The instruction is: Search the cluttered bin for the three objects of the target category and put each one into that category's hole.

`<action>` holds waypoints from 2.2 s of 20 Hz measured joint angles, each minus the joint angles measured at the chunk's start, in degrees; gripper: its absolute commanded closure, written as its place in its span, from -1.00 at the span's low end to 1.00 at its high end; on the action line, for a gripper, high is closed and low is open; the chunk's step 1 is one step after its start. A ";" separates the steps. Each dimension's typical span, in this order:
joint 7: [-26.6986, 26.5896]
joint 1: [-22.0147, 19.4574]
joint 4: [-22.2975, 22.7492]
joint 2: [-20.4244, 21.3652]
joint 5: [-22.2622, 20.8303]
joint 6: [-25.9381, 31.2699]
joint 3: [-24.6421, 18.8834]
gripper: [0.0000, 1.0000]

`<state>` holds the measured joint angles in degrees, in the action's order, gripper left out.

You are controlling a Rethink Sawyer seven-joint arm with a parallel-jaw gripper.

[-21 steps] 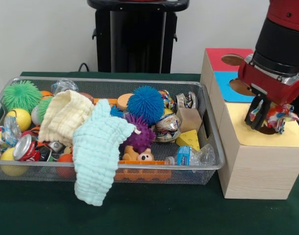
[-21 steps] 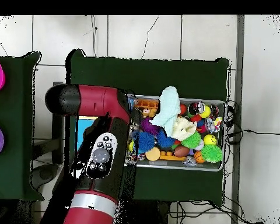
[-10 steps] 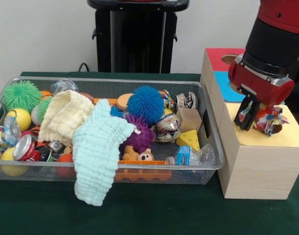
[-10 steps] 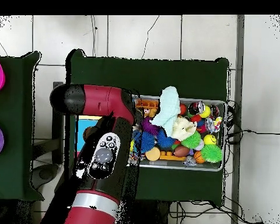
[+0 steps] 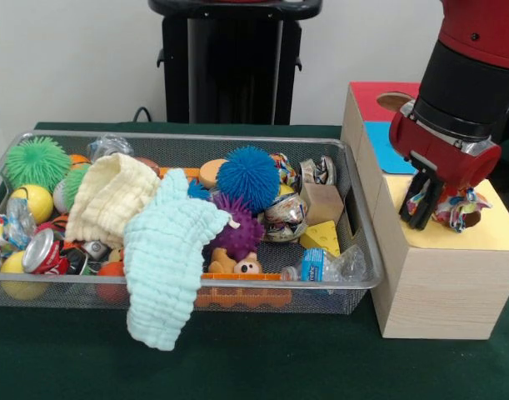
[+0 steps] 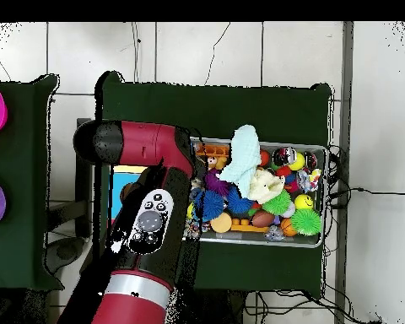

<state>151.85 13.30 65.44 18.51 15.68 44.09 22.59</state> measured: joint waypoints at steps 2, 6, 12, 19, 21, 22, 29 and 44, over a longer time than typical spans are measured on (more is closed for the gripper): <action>0.00 0.00 0.01 0.00 0.26 0.00 0.00 1.00; 0.00 0.00 0.01 -0.01 0.79 0.00 -0.01 1.00; 0.00 0.01 0.01 0.16 1.63 0.00 -0.02 1.00; 0.00 0.00 0.01 1.14 2.04 0.00 -0.06 1.00; 0.00 -0.02 0.02 1.39 2.04 0.00 -0.10 1.00; 0.00 -0.02 0.04 1.61 2.04 0.00 -0.12 1.00; 0.00 -0.02 0.29 3.02 2.04 0.00 -0.12 1.00; 0.00 -0.14 0.32 2.98 1.71 0.01 -0.25 1.00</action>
<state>151.85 13.16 65.77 21.49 17.39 44.10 22.34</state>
